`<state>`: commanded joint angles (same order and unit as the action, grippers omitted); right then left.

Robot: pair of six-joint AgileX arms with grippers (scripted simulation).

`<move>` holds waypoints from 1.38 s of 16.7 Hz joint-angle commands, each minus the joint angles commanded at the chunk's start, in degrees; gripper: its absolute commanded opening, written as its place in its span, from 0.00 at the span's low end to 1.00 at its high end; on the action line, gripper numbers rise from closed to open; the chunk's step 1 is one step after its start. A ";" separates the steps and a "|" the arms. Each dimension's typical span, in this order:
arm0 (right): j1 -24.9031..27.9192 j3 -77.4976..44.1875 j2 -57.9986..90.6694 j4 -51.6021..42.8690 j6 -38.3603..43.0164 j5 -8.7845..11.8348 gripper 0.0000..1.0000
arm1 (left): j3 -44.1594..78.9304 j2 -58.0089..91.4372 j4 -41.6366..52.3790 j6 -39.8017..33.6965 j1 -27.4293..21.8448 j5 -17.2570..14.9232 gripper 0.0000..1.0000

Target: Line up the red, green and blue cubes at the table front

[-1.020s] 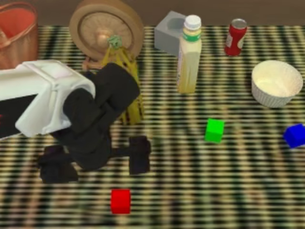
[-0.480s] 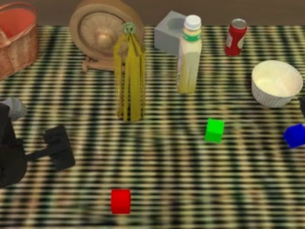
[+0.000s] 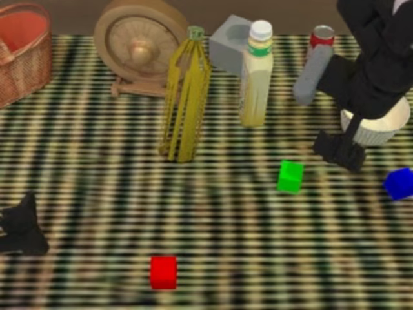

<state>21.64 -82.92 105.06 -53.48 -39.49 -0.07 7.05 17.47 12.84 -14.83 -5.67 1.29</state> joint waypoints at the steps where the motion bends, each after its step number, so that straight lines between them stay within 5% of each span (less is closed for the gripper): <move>1: 0.95 -3.69 4.32 -2.26 -1.73 0.00 1.00 | -1.77 -3.14 -2.10 2.42 1.37 -0.21 1.00; 8: 5.07 -20.62 23.22 -11.47 -9.27 -0.12 1.00 | -6.93 -16.90 -12.43 14.37 6.65 -1.25 1.00; 15: 4.96 -20.86 23.76 -11.45 -9.50 -0.13 1.00 | -7.05 -17.47 -12.84 14.83 6.81 -1.29 1.00; 23: 5.27 -12.72 29.50 2.56 -9.38 -0.19 1.00 | -7.05 -17.47 -12.84 14.83 6.81 -1.29 1.00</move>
<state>26.92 -95.64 134.56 -50.92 -48.87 -0.26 0.00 0.00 0.00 0.00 1.15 0.00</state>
